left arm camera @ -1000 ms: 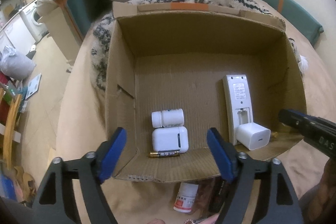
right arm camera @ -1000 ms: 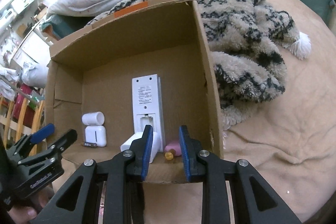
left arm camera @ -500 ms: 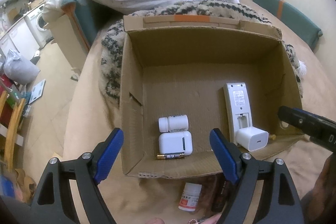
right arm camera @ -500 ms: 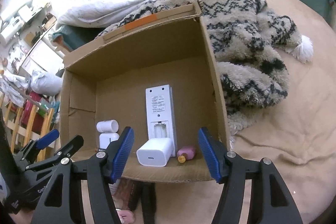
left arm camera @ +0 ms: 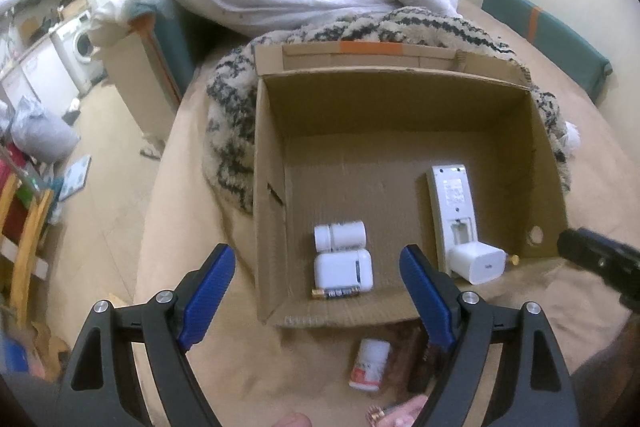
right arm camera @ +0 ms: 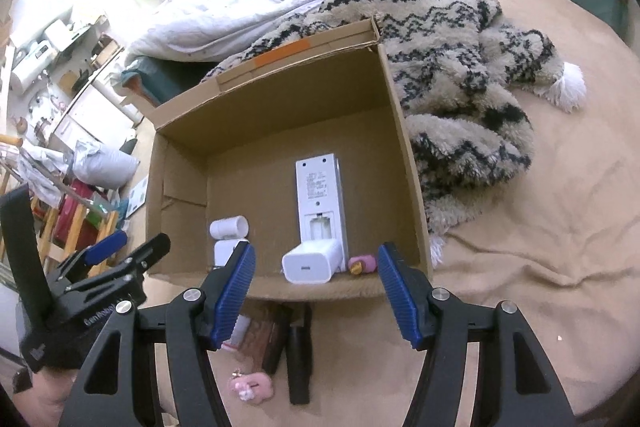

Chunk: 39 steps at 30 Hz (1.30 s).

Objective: Organize rigid objects
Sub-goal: 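Grasp the white pill bottle with the left gripper while the right grasps the black flashlight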

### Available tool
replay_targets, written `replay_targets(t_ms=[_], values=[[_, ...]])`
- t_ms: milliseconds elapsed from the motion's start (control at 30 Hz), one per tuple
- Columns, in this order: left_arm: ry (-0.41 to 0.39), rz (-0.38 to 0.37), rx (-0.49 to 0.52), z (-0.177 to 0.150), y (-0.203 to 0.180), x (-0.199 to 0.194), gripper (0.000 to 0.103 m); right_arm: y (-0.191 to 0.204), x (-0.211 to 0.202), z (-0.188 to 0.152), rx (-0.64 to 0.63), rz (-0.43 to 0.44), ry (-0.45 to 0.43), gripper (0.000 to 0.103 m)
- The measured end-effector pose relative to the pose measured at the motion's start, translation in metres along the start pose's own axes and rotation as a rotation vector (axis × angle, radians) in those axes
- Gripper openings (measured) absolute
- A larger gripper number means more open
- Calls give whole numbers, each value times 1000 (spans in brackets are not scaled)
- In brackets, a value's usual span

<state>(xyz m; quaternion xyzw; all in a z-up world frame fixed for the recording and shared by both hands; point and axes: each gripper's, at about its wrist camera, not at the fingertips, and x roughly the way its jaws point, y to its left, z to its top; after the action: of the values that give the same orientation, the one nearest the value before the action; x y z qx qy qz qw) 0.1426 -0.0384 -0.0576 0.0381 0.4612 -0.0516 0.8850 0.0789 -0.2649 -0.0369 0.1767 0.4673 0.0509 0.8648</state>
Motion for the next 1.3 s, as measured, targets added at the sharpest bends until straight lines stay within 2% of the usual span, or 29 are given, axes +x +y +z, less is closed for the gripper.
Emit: replay_targets(t_ms=[233,333,467,633,800,900,967,1100,1167,1200,1267,1300], values=[[86,-1,-27,-23,7,-6,83,6,2,-18,18,24,52,67],[141,-5,-39,-30,8,-3,83,9,13,-31,16,-31,120,67],[190,-59,-65,-36,10,3,83,5,34,-48,42,-80,228,67],[241,-60,-93,-40,12,15,83,5,45,-49,49,-86,260,67],[283,-85,-62,-45,3,24,83,9,62,-51,39,-104,296,67],[338,-89,-7,-55,-11,34,80,10,66,-51,43,-97,308,67],[377,-84,34,-61,-20,44,73,7,66,-50,60,-86,315,67],[456,-75,52,-71,-33,75,61,-1,69,-51,101,-69,341,67],[474,-70,58,-72,-37,85,46,-1,73,-54,88,-88,369,67],[478,-78,53,-73,-37,89,41,-1,77,-55,75,-99,385,67],[480,-97,33,-72,-36,90,25,1,83,-60,57,-101,421,67],[483,-102,30,-72,-36,91,25,3,86,-63,47,-98,437,66]])
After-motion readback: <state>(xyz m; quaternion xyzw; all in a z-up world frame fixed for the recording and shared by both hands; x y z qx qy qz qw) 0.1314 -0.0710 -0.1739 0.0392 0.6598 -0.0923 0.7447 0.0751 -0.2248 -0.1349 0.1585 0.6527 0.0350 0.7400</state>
